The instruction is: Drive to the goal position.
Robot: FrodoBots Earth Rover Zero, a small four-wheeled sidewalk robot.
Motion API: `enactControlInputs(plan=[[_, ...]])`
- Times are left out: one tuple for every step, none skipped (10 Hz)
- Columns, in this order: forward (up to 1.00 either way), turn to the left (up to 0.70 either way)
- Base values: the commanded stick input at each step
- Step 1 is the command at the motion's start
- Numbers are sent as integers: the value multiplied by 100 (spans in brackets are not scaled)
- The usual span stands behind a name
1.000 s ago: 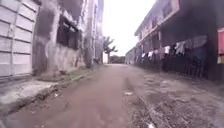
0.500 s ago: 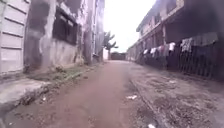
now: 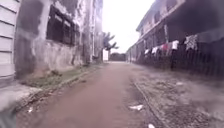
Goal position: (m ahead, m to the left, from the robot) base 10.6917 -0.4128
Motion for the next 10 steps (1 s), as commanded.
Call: enactControlInputs(plan=[[70, -23], [70, -4], [70, 0], [70, 0], [70, 0], [70, 0], [70, 0], [70, 0], [70, 0], [70, 0]])
